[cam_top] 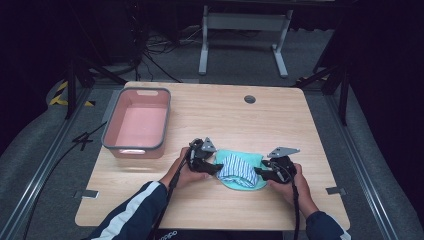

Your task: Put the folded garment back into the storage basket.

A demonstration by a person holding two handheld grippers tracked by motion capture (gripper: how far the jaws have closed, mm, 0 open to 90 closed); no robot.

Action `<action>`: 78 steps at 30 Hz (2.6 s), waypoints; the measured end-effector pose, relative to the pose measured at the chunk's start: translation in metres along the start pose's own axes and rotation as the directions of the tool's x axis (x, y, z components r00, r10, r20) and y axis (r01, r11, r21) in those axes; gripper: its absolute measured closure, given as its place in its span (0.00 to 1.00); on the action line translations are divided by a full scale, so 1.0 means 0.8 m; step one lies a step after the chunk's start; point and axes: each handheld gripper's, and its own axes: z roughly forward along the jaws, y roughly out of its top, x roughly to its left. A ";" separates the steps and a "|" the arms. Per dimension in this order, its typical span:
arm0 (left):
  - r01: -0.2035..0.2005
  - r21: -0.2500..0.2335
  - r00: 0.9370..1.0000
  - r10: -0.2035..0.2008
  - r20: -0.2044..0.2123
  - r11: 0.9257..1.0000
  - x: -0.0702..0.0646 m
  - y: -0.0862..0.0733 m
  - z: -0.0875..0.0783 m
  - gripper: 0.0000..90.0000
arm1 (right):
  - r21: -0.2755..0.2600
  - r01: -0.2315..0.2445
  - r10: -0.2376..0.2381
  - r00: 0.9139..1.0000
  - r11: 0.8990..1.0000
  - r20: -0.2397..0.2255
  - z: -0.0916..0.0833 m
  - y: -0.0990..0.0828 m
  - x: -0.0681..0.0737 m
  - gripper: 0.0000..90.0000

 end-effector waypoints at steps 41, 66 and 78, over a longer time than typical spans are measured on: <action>-0.094 0.008 0.995 0.093 0.034 0.996 -0.022 0.042 -0.038 0.93 | -0.052 0.011 -0.012 1.000 0.999 -0.016 -0.040 0.028 0.009 0.93; -0.088 -0.022 0.994 0.086 -0.060 0.996 0.015 0.048 -0.112 0.93 | -0.126 0.071 -0.076 0.996 0.989 -0.037 -0.043 0.108 0.043 0.93; -0.066 -0.030 0.986 0.060 -0.153 0.997 0.043 0.037 -0.159 0.93 | -0.163 0.117 -0.128 0.990 0.980 -0.059 -0.027 0.165 0.076 0.93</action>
